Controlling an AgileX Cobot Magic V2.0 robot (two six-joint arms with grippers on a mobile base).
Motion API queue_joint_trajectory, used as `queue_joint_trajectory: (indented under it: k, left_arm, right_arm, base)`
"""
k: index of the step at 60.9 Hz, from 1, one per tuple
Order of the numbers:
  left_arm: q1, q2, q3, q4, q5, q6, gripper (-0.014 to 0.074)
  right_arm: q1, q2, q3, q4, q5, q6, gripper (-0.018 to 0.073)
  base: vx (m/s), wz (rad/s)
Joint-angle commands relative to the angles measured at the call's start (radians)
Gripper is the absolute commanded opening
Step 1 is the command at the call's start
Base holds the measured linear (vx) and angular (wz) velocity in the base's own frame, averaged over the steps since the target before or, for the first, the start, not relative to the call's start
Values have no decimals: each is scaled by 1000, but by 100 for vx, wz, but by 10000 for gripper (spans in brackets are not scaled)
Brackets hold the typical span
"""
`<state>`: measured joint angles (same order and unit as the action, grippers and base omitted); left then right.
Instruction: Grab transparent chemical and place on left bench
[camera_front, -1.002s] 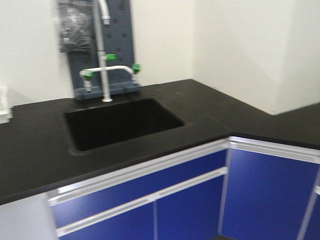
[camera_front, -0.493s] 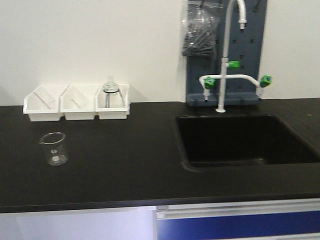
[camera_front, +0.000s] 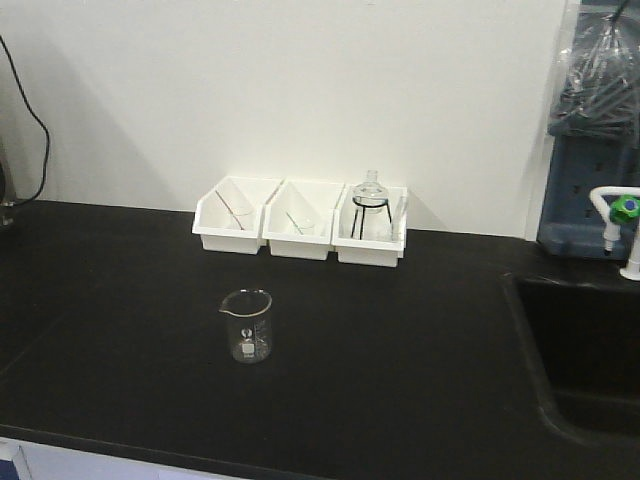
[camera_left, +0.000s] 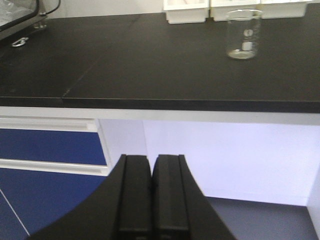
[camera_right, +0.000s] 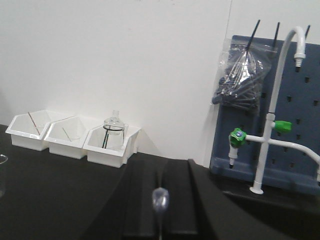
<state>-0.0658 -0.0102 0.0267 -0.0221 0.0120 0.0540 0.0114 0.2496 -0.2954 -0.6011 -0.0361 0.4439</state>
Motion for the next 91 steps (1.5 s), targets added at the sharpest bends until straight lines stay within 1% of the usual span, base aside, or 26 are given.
queue_joint_trajectory:
  k: [1,28,67,77,80,86,89,91]
  left_arm:
    - [-2,-19,16,-1,-78,-8,-3]
    - [-2,-19,16,-1,-78,-8,-3]
    - [-2,-19,16,-1,-78,-8,-3]
    - [-2,-19,16,-1,-78,-8,-3]
    - [-2,-19,16,-1,-78,-8,-3]
    - [-2,-19,16,-1,-78,-8,-3]
    - [-2,-19,16,-1,-78,-8,-3]
    - [-2,-19,16,-1,-78,-8,-3]
  right_arm:
    - [-3,8,-27,1,-58,-2,-3]
    - [-3,8,-27,1,-58,-2,-3]
    - [-3,8,-27,1,-65,-2,-3]
    - [-3,8,-27,1,-107,-2,-3]
    - [-3,8,-27,1,-148,-3,-2]
    - [-3,23,-31,0,-190,-1,-1]
    - [-3,23,-34,1,-220,12,-1]
    - [-3,26,-35,1,-248,39,-1]
  base:
    - [31,26]
    - [28,14]
    - [18,4]
    - [13,3]
    - [12,3]
    - [10,3]
    - [8,2]
    - [6,0]
